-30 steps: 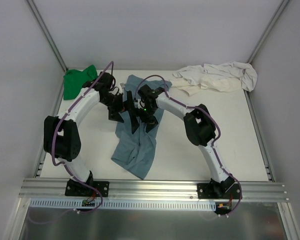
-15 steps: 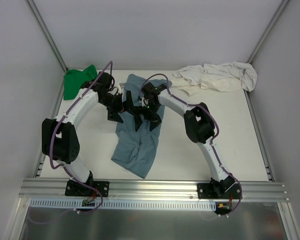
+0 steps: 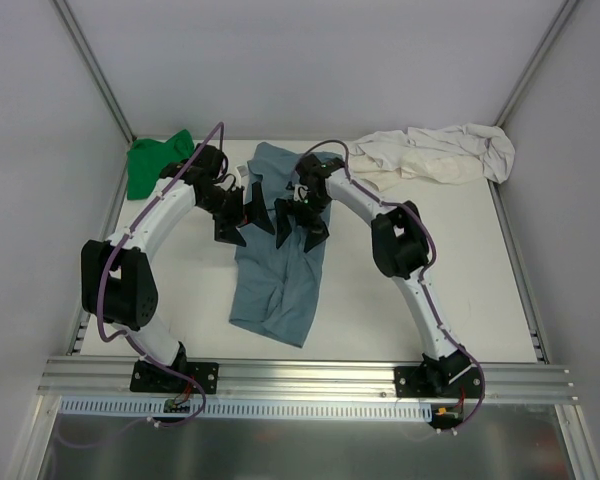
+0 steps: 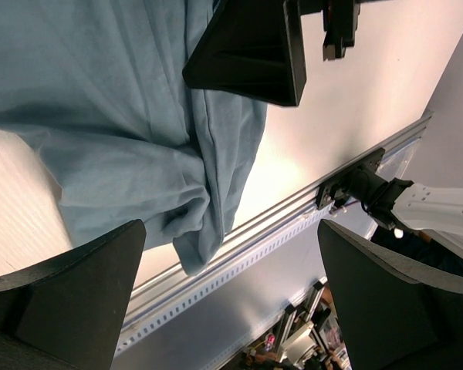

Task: Fold and stack the t-shirts
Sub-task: Rotate the tshirt 90 degrees

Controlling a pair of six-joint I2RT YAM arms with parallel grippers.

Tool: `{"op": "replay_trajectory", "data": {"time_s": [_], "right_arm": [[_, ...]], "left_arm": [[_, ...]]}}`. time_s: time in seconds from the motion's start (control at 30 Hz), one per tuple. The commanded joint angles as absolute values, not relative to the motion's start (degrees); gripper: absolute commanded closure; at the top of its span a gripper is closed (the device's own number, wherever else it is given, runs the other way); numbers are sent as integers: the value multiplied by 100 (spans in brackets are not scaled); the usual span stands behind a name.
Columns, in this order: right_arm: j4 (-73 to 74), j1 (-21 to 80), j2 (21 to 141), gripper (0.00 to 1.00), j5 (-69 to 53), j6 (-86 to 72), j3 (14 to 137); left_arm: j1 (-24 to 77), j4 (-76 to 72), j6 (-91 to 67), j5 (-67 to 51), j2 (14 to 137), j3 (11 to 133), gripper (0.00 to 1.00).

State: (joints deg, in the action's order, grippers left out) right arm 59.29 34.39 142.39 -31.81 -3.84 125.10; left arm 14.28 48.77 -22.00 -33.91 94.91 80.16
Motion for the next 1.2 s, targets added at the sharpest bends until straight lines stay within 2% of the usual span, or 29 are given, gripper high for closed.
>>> {"op": "replay_trajectory", "data": {"time_s": [0.0, 0.53, 0.77, 0.97, 1.1, 1.17], "right_arm": [[5651, 3182, 14695, 0, -2575, -132, 12778], [5388, 2619, 14854, 1, -2917, -237, 13482], [5194, 2602, 14301, 1, -3261, -290, 13457], [5203, 2610, 12580, 1, -3138, -124, 12087], [4993, 2610, 10764, 1, -2892, -97, 10393], [4703, 2602, 9902, 1, -2629, -114, 8806]], "left_arm": [[1468, 4957, -2180, -3419, 9360, 8024, 2], [1459, 4939, -2215, -3419, 9396, 8024, 3], [1476, 4896, -2232, -3445, 9343, 7989, 2], [1468, 4615, -2320, -3576, 8905, 7577, 1], [1477, 4176, -2504, -3901, 8482, 6892, 1], [1468, 3754, -2723, -4199, 8202, 6358, 1]]}}
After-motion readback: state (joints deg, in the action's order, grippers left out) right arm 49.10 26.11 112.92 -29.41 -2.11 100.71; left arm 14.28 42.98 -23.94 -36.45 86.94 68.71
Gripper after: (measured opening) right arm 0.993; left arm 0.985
